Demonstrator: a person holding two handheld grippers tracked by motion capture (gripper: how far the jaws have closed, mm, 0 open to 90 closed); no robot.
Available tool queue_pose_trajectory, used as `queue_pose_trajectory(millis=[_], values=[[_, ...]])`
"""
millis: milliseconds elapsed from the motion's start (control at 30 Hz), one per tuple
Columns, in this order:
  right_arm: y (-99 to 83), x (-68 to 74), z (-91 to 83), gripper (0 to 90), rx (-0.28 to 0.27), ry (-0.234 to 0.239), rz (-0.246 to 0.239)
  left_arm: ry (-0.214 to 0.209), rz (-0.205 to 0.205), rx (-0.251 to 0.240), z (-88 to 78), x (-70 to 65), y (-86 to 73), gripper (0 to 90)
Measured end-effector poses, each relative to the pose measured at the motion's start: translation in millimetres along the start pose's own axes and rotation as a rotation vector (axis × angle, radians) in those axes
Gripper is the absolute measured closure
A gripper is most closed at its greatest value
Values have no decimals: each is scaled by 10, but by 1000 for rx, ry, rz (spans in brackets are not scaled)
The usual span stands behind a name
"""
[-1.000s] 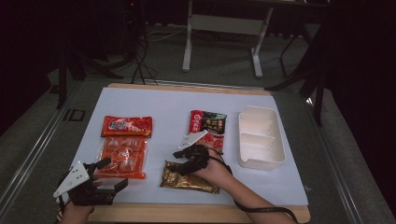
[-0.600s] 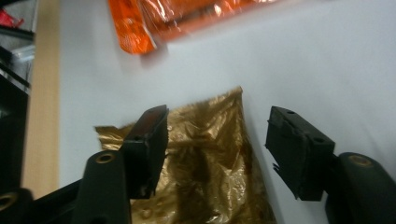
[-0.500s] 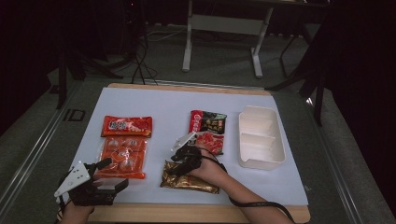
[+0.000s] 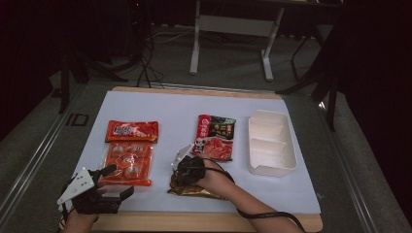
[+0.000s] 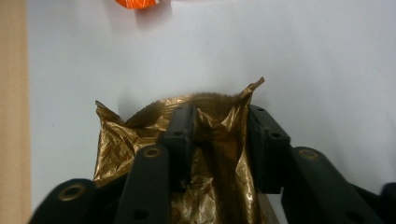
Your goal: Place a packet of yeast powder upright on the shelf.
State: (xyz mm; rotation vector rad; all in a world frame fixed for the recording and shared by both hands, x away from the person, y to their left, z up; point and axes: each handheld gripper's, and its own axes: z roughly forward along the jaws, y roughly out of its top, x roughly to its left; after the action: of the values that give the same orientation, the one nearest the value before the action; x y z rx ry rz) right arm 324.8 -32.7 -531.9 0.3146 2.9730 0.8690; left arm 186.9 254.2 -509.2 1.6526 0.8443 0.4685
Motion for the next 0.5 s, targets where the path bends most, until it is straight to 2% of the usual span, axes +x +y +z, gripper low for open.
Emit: queue_pose_trajectory(millis=[100, 233, 500], values=[[30, 40, 7, 750, 22, -22, -6, 2, 1, 2, 6, -1, -1, 29], [33, 21, -1, 863, 23, -19, 31, 3, 4, 4, 7, -4, 0, 29], [28, -23, -235, 885, -58, 13, 83, 5, 5, 6, 11, 0, -2, 29]])
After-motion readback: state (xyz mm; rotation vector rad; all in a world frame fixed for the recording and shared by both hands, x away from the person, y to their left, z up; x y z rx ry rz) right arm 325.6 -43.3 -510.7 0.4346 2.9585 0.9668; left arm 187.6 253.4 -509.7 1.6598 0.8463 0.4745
